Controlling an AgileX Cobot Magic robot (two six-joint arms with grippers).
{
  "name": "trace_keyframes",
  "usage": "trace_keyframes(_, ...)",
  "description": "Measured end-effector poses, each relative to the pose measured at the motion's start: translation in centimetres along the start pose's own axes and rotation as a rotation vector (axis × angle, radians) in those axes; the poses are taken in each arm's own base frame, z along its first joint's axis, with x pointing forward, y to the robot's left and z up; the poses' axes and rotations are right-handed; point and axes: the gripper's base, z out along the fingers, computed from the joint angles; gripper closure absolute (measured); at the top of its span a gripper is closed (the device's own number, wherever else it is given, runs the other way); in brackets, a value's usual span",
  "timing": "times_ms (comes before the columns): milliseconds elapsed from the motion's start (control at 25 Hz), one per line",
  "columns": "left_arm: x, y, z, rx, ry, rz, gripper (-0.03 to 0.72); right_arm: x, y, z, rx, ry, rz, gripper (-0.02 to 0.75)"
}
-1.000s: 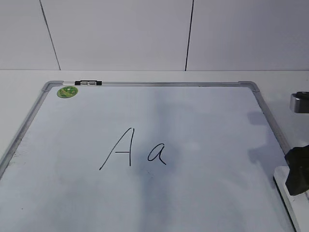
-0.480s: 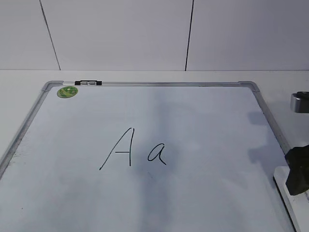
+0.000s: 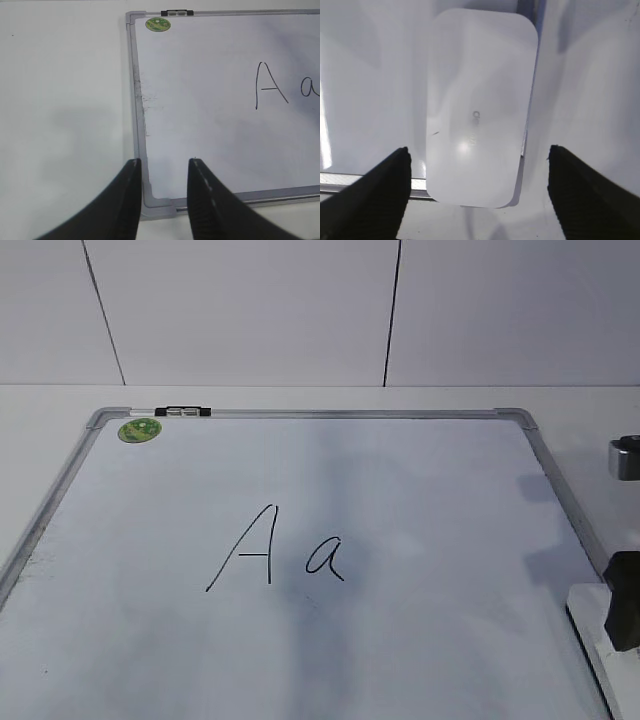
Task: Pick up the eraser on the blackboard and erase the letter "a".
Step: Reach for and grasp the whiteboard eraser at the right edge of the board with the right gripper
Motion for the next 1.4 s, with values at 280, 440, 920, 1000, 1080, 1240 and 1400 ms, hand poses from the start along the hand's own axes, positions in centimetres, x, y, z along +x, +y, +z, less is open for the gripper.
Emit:
trace_keyframes(280, 0.0, 0.0, 0.0, 0.000, 0.000, 0.000, 0.454, 0.0, 0.0, 0.0, 0.000, 0.001, 0.043, 0.063)
trace_keyframes(440, 0.0, 0.0, 0.0, 0.000, 0.000, 0.000, 0.454, -0.3, 0.0, 0.7, 0.003, 0.027, 0.055, 0.063)
trace_keyframes(920, 0.0, 0.0, 0.0, 0.000, 0.000, 0.000, 0.454, -0.3, 0.3, 2.6, -0.024, 0.068, 0.083, 0.063)
trace_keyframes(1000, 0.0, 0.0, 0.0, 0.002, 0.000, -0.001, 0.454, -0.1, 0.3, 3.1, -0.024, 0.072, 0.084, 0.063)
trace_keyframes(1080, 0.0, 0.0, 0.0, 0.000, 0.000, 0.000, 0.454, 0.1, 0.3, 3.3, -0.025, 0.070, 0.086, 0.063)
trace_keyframes(1240, 0.0, 0.0, 0.0, 0.000, 0.000, 0.000, 0.454, 0.0, 0.3, 3.5, -0.027, 0.048, 0.086, 0.064)
trace_keyframes(1400, 0.0, 0.0, 0.0, 0.002, 0.000, -0.001, 0.454, -0.2, 0.3, 3.5, -0.031, 0.020, 0.087, 0.064)
